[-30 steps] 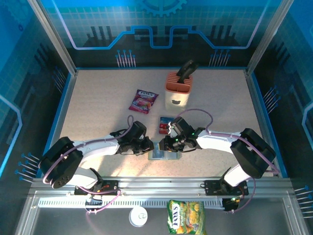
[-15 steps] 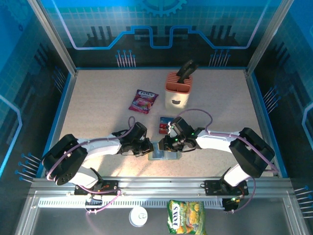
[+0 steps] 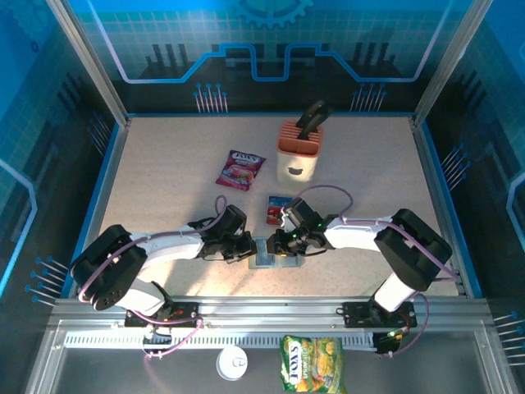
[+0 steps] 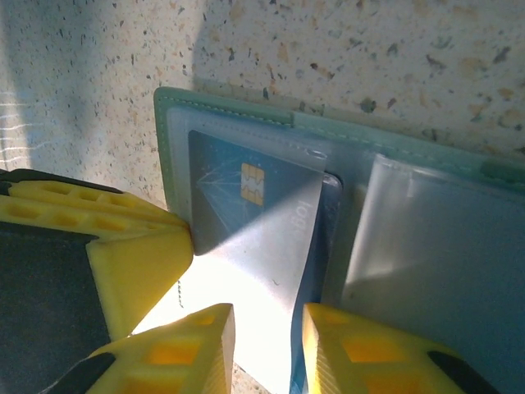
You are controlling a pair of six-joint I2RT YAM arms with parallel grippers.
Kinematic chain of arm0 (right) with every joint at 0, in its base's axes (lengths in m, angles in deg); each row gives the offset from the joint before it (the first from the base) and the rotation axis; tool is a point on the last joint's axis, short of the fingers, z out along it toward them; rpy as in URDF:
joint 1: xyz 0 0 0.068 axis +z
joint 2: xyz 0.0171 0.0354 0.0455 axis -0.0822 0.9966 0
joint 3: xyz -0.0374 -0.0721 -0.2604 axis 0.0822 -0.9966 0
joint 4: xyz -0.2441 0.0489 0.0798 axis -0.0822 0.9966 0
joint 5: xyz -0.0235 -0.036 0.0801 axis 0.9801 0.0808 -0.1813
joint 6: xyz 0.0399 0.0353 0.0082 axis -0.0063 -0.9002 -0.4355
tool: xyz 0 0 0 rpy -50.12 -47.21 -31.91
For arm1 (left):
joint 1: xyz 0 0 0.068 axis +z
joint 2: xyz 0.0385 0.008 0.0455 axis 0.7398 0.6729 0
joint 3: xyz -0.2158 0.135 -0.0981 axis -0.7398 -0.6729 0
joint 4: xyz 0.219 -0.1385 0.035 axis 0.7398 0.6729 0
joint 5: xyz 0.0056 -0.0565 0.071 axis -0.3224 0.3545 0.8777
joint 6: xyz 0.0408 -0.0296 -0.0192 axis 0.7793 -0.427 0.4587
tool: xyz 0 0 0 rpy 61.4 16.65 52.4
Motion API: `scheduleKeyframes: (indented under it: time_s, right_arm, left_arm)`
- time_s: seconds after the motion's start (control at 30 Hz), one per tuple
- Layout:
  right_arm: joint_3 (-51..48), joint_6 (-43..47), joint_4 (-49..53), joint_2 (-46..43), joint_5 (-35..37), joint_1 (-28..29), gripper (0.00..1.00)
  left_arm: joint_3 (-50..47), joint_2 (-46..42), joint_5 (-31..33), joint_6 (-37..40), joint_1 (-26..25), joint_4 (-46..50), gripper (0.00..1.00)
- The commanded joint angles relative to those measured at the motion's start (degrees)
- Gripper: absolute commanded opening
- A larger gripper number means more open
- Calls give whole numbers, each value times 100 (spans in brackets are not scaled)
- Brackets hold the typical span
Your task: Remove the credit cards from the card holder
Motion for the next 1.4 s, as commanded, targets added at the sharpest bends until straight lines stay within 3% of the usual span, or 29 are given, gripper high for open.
scheduleKeyframes:
  time_s: [0.0, 0.3, 0.47, 1.1, 1.37]
  right_arm:
    - [57, 40, -90, 132, -108, 34, 24]
    - [-6, -19, -267, 129, -182, 41, 16]
    - [98, 58, 136, 161, -38, 37, 27]
    - [370, 525, 1116, -183, 523, 64, 28]
    - [436, 536, 1157, -313, 427, 62, 28]
  left_arm:
    - [-34, 110, 116, 109, 27, 343, 12]
    - [-25, 121, 111, 100, 27, 345, 12]
    - [-16, 126, 101, 109, 24, 338, 12]
    - [-74, 24, 95, 55, 25, 319, 12]
    - [-21, -334, 95, 52, 25, 381, 12]
